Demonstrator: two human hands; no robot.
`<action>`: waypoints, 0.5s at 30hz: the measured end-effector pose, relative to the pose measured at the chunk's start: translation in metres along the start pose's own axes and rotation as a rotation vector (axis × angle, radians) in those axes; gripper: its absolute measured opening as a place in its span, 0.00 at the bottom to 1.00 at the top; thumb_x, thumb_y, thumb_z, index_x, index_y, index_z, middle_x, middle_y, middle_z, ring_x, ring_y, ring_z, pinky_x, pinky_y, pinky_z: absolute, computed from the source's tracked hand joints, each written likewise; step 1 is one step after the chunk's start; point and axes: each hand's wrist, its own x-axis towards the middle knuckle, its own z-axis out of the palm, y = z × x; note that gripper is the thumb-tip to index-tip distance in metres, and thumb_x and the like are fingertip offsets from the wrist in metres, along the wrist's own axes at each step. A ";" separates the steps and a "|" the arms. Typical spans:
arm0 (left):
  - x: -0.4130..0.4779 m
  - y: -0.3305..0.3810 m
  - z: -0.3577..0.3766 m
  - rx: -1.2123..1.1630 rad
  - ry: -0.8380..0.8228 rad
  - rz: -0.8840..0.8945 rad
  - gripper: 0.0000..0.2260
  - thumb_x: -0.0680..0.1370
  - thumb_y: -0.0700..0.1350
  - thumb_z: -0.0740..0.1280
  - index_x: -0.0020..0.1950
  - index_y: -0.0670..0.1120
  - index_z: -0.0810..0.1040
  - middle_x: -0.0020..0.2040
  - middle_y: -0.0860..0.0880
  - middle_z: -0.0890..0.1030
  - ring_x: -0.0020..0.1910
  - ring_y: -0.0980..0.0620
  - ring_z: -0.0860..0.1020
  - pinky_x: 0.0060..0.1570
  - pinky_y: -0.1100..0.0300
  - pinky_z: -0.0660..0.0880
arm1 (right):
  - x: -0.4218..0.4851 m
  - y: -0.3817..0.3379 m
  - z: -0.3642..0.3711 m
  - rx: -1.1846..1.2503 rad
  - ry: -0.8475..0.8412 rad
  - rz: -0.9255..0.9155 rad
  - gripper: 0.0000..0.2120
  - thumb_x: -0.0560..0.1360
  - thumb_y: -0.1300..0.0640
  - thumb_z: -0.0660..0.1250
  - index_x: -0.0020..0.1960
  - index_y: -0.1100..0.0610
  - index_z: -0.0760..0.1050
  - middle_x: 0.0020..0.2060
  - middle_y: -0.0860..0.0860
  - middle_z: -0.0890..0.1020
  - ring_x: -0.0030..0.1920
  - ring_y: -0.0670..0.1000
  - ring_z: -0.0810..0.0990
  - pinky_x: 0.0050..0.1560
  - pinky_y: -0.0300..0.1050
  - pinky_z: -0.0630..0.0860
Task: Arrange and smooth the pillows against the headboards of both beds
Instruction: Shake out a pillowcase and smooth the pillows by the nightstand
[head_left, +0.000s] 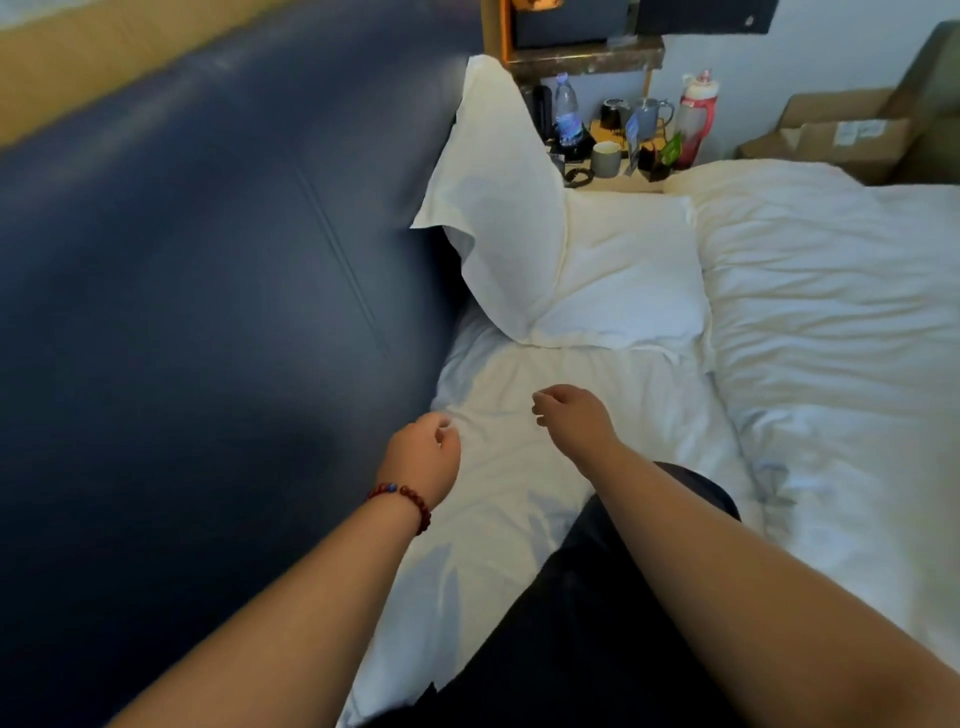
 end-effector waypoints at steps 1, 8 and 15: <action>-0.006 0.000 0.000 -0.033 -0.012 -0.010 0.10 0.80 0.44 0.58 0.46 0.42 0.77 0.46 0.40 0.81 0.38 0.48 0.75 0.40 0.50 0.76 | -0.014 -0.003 -0.001 0.021 0.012 0.004 0.12 0.78 0.51 0.62 0.51 0.57 0.81 0.47 0.53 0.84 0.50 0.54 0.82 0.57 0.55 0.77; -0.042 0.007 0.027 -0.155 -0.237 -0.108 0.13 0.79 0.47 0.58 0.47 0.39 0.78 0.45 0.42 0.83 0.44 0.43 0.80 0.46 0.48 0.78 | -0.091 0.015 -0.013 0.042 0.043 0.183 0.13 0.77 0.50 0.63 0.45 0.57 0.81 0.42 0.52 0.85 0.44 0.54 0.83 0.53 0.55 0.78; -0.087 -0.026 0.074 -0.208 -0.382 -0.195 0.11 0.80 0.47 0.59 0.44 0.45 0.78 0.46 0.46 0.83 0.47 0.46 0.81 0.50 0.51 0.79 | -0.122 0.077 0.010 0.003 -0.038 0.411 0.13 0.78 0.52 0.63 0.48 0.60 0.81 0.46 0.54 0.84 0.48 0.55 0.82 0.55 0.56 0.78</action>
